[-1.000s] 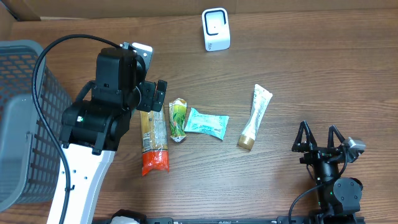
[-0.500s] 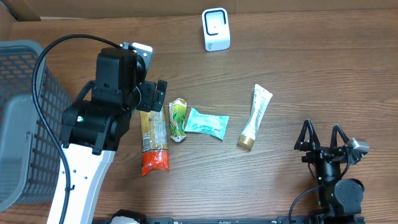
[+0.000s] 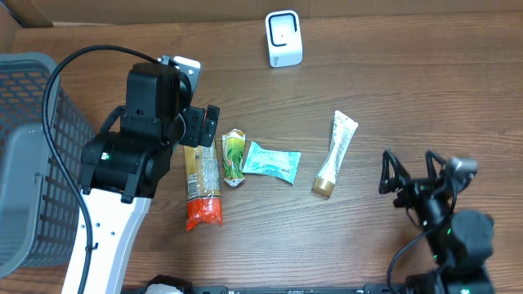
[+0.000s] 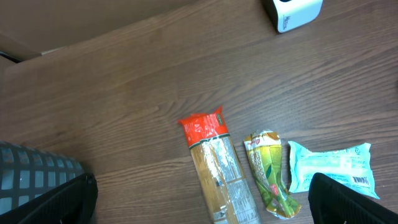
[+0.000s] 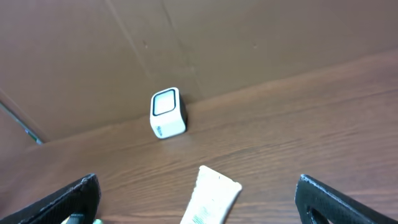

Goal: Scan the item barcode
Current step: 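Swing the right gripper over the white tube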

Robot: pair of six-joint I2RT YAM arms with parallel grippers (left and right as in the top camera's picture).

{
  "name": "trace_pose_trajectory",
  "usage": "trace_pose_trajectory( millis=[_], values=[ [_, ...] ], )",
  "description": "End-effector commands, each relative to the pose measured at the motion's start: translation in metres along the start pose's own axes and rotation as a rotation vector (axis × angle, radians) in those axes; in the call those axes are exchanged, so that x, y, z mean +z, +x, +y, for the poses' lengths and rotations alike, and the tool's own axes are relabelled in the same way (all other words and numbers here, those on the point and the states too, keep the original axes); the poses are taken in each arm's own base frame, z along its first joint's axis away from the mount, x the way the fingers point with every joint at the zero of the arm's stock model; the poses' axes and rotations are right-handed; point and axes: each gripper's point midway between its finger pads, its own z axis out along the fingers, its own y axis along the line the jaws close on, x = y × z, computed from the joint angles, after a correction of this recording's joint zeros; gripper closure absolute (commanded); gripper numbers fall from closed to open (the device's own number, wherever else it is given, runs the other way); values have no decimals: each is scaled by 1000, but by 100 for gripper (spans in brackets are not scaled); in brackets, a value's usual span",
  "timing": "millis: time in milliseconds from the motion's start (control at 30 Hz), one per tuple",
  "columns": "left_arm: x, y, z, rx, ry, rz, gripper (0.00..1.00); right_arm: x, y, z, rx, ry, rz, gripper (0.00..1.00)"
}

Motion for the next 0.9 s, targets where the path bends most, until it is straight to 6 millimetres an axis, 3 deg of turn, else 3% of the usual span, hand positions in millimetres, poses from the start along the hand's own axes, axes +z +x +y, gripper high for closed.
trace_pose_trajectory(
  millis=[0, 267, 433, 700, 867],
  values=[
    [1, -2, 4, 15, -14, 0, 0, 9, -28, 15, -11, 1, 83, 0],
    [1, -2, 4, 15, -14, 0, 0, 42, -38, 30, -29, 23, 415, 0],
    [1, -2, 4, 15, -14, 0, 0, 60, -33, 26, 3, 88, 608, 0],
    [1, -2, 4, 15, -14, 0, 0, 89, 1, 18, 40, 97, 742, 0],
    [1, -2, 4, 15, -14, 0, 0, 121, 24, 18, 31, 80, 774, 0]
  ],
)
